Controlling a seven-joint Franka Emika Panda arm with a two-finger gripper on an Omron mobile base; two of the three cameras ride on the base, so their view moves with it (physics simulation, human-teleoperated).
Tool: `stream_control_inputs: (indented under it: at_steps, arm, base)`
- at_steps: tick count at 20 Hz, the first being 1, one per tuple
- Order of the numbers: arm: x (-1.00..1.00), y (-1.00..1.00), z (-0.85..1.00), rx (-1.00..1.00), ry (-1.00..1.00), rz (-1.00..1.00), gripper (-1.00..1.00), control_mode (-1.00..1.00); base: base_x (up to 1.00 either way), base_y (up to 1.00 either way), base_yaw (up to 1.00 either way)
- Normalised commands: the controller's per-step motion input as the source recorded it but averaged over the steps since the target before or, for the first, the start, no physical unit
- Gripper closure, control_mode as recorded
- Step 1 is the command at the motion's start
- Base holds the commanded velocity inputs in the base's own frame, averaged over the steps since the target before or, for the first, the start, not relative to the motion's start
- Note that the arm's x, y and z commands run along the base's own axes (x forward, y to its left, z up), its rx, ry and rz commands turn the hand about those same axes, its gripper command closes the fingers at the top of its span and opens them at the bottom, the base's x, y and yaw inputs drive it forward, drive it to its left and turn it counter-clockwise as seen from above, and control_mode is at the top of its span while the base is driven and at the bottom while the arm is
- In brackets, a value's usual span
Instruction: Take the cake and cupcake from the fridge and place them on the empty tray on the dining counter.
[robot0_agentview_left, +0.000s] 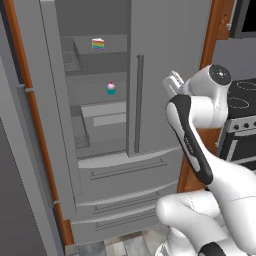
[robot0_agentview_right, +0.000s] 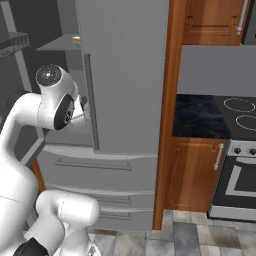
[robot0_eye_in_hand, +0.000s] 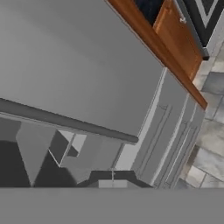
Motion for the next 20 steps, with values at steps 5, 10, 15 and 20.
stream_control_inputs:
  at_steps: [5, 10, 15, 20]
  arm:
    - [0.28, 0.2, -0.13, -0.45, 0.02, 0.3, 1.0, -1.0]
    - [0.26, 0.23, -0.17, -0.51, 0.04, 0.3, 1.0, -1.0]
    - [0.24, 0.06, -0.04, -0.35, 0.02, 0.3, -1.0, -1.0]
    - [0.38, 0.0, -0.04, 0.01, -0.02, 0.3, -1.0, -1.0]
  base:
    - [0.0, 0.0, 0.0]
    - [0.0, 0.0, 0.0]
    - [0.0, 0.0, 0.0]
    - [0.0, 0.0, 0.0]
